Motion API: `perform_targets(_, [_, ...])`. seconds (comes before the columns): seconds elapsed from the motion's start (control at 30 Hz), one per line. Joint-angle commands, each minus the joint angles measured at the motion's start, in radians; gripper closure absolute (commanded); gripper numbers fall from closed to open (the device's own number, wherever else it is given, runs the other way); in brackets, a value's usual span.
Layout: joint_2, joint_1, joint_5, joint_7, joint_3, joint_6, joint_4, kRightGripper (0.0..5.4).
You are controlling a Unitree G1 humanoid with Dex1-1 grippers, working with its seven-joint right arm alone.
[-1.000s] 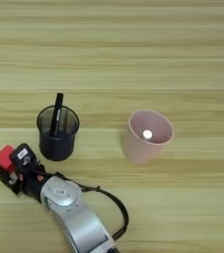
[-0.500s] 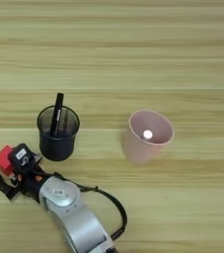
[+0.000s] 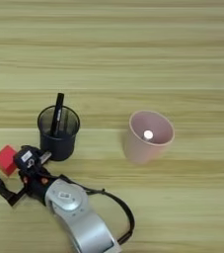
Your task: Move the objects on the table
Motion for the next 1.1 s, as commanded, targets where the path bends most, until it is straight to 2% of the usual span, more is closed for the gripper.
perform_targets(0.03, [-0.039,0.044,-0.005,-0.012,-0.028,0.050,0.007,0.05])
perform_targets(0.4, [-0.079,0.098,0.005,0.003,-0.035,0.079,-0.079,0.05])
perform_targets(0.5, [-0.073,0.119,0.044,0.019,-0.041,0.124,-0.108,0.05])
perform_targets(0.73, [-0.089,0.162,0.071,0.028,-0.033,0.180,-0.197,0.05])
perform_targets(0.97, [-0.129,0.221,0.091,0.031,-0.051,0.215,-0.295,0.05])
perform_targets(1.1, [-0.156,0.253,0.077,0.017,-0.069,0.210,-0.341,0.05])
